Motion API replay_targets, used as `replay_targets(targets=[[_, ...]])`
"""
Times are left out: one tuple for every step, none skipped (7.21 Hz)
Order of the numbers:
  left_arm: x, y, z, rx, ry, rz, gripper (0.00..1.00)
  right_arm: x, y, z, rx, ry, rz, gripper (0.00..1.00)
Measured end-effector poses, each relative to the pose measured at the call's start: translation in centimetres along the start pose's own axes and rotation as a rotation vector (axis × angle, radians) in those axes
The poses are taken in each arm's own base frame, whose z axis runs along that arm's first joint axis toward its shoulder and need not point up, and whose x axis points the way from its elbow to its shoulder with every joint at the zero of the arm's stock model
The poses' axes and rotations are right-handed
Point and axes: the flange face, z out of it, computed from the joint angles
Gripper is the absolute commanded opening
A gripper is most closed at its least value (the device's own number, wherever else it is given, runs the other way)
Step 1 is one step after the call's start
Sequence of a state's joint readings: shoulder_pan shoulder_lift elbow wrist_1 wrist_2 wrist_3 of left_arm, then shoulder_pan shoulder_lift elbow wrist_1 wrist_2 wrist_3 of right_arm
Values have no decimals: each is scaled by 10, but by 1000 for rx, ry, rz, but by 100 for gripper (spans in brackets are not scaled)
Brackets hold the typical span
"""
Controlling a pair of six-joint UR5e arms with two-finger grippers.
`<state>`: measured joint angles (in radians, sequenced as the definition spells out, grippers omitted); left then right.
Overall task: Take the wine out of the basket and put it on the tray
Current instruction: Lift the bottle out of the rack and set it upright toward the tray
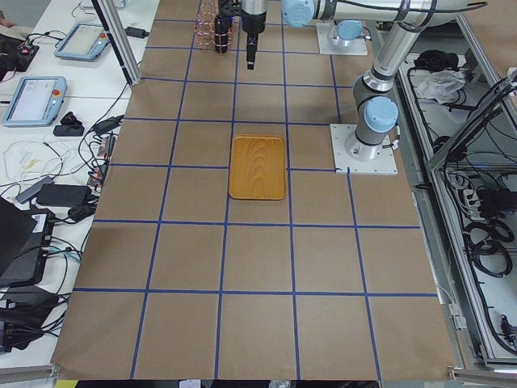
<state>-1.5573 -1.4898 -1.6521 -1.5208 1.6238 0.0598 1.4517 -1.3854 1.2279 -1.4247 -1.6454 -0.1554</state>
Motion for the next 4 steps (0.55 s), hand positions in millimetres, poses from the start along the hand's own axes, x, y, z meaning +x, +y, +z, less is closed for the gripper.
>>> replay_targets(targets=[[0, 0, 0, 3, 1, 0, 100, -10, 15, -3, -44, -13, 7, 13], [0, -1, 0, 3, 1, 1, 100, -34, 32, 4, -89, -24, 32, 13], [0, -1, 0, 2, 1, -1, 100, -70, 50, 15, -107, -23, 74, 14], [-1, -1, 0, 1, 0, -2, 100, -117, 63, 24, -91, -29, 114, 16]])
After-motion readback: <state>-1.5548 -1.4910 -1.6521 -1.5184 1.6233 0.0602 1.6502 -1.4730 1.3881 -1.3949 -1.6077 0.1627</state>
